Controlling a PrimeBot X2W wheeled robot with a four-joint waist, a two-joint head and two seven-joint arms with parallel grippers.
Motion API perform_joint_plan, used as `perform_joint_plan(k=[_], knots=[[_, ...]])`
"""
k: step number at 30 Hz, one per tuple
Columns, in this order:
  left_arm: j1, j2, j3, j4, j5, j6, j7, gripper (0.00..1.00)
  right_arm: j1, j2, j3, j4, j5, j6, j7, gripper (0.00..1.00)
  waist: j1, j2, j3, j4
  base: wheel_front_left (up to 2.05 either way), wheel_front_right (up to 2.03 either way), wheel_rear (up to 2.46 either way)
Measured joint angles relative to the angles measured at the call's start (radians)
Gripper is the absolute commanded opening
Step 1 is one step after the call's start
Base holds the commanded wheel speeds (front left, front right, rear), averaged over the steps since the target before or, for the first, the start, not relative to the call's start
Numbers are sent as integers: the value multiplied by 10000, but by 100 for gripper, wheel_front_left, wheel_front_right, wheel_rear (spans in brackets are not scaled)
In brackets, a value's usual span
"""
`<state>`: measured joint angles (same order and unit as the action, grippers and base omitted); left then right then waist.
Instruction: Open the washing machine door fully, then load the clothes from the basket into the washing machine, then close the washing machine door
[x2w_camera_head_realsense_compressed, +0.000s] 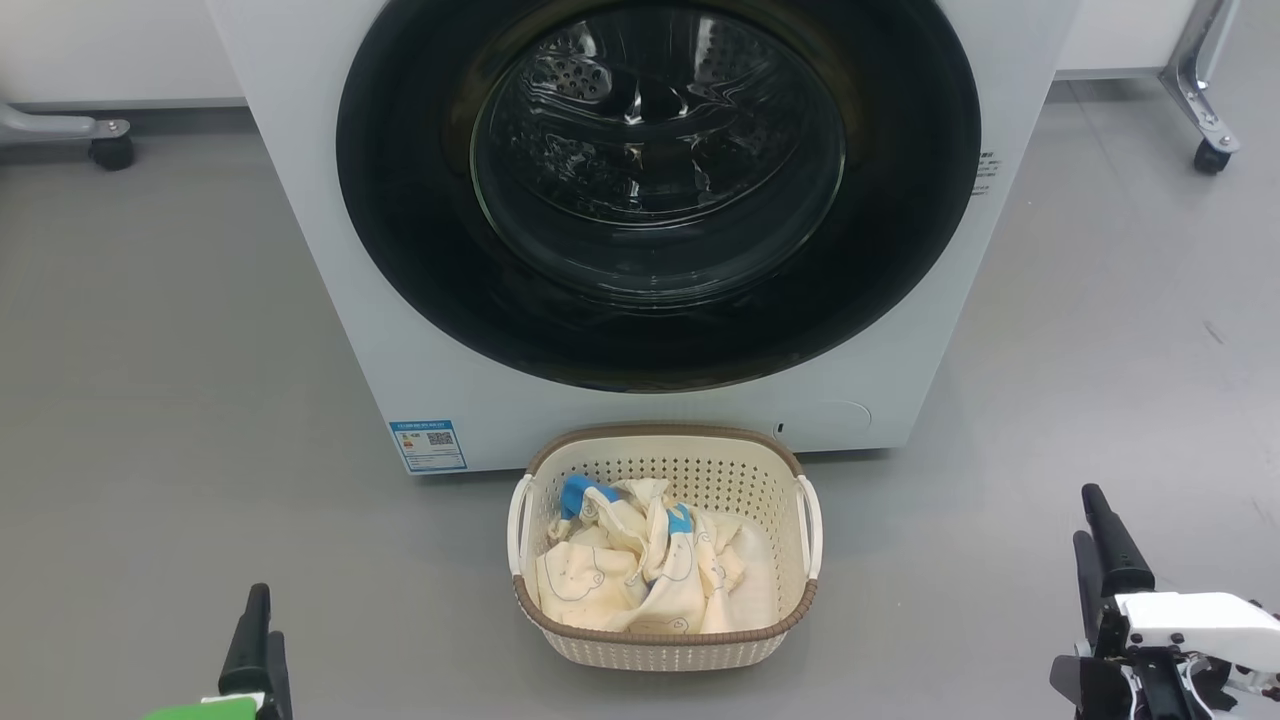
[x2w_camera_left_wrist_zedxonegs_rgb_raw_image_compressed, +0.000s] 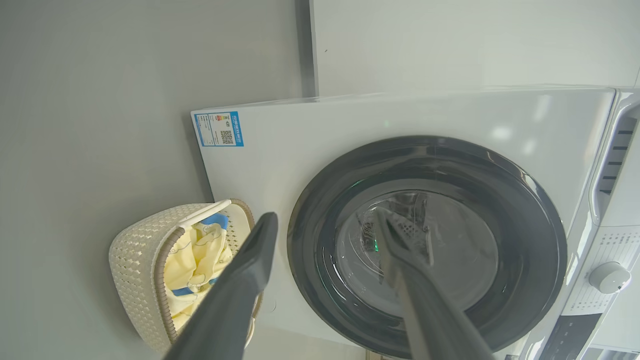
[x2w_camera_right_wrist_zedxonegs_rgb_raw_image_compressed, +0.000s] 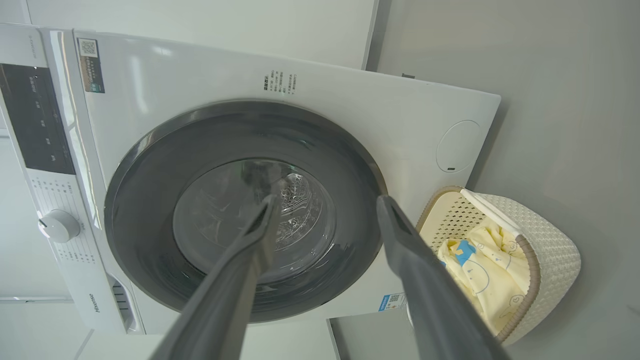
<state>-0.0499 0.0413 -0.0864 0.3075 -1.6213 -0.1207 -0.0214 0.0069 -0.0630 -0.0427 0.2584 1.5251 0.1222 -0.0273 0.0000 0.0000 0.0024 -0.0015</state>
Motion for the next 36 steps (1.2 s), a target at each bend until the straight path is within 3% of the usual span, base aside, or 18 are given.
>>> perform_joint_plan(k=[13, 22, 36], knots=[[-153, 360, -696, 50, 1292, 0, -510, 100, 0, -217, 63, -474, -1530, 0, -403, 100, 0, 0, -29, 0, 0, 0, 0], [-429, 646, -1292, 299, 2635, -2, -844, 100, 0, -491, 190, -844, -3252, 2, -704, 100, 0, 0, -27, 23, 0, 0, 0], [-707, 719, -1175, 405, 5225, -2, -1218, 100, 0, -997, 920, -1248, -6178, 4, -1110, 100, 0, 0, -22, 119, 0, 0, 0]])
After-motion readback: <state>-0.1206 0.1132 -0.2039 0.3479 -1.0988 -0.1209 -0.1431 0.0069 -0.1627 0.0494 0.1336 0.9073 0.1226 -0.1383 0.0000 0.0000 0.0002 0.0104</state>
